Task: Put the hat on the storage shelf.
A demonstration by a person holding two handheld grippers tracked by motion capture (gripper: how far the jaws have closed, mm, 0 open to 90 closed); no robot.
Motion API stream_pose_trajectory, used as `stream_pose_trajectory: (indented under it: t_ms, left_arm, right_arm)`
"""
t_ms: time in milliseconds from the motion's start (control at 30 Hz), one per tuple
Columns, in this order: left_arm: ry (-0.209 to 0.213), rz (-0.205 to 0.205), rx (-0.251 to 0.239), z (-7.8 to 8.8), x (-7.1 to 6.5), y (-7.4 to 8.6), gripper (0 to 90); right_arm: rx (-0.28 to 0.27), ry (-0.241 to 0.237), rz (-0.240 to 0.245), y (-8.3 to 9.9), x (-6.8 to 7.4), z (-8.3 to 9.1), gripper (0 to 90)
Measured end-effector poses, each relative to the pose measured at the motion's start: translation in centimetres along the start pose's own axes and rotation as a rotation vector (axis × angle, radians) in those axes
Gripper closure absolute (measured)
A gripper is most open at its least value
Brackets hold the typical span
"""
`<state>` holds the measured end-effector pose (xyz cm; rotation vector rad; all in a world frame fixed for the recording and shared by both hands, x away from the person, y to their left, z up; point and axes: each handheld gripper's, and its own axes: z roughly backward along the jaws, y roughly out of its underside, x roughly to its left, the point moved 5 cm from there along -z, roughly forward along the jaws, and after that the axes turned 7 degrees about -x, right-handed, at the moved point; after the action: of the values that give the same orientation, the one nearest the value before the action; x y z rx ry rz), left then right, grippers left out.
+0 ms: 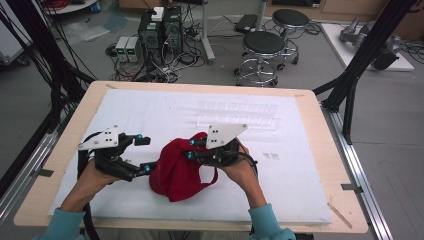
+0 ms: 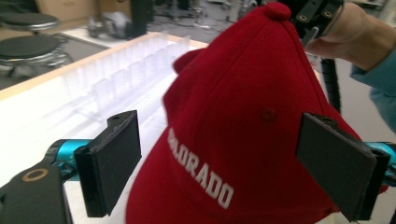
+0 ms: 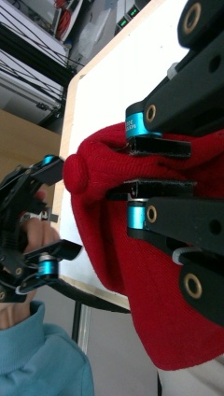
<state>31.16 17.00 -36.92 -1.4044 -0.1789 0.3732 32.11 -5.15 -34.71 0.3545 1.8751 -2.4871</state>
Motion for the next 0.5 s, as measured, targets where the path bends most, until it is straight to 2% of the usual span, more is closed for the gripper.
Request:
stream_pose_trajectory:
  t_ms: [33,133,300,367,400,433,500]
  left_arm:
    - [0.0,0.0,0.0,0.0,0.0,0.0,14.4]
    - [0.042,0.001,-0.001,-0.9,-0.3,-0.3,14.4]
    - [0.069,0.001,-0.007,-1.5,-0.6,-0.7,14.4]
    - [0.1,0.005,-0.01,-1.8,-0.9,-1.0,14.3]
    - [0.1,0.005,-0.01,-1.8,-0.9,-1.0,14.3]
    - [0.121,0.002,-0.002,-2.0,-1.1,-1.1,13.9]
    - [0.135,0.003,0.004,-2.2,-1.3,-1.1,13.3]
  right_arm:
    - [0.0,0.0,0.0,0.0,0.0,0.0,82.7]
    - [-0.008,-0.01,0.014,-0.5,0.0,0.3,82.7]
    - [-0.015,-0.022,0.022,-1.1,-0.1,0.5,82.7]
    - [-0.013,-0.03,0.028,-1.2,-0.1,0.5,82.7]
    - [-0.011,-0.032,0.025,-1.2,0.0,0.4,82.7]
    - [-0.006,-0.035,0.024,-1.1,0.0,0.3,82.7]
    - [-0.004,-0.039,0.027,-1.1,0.0,0.3,82.6]
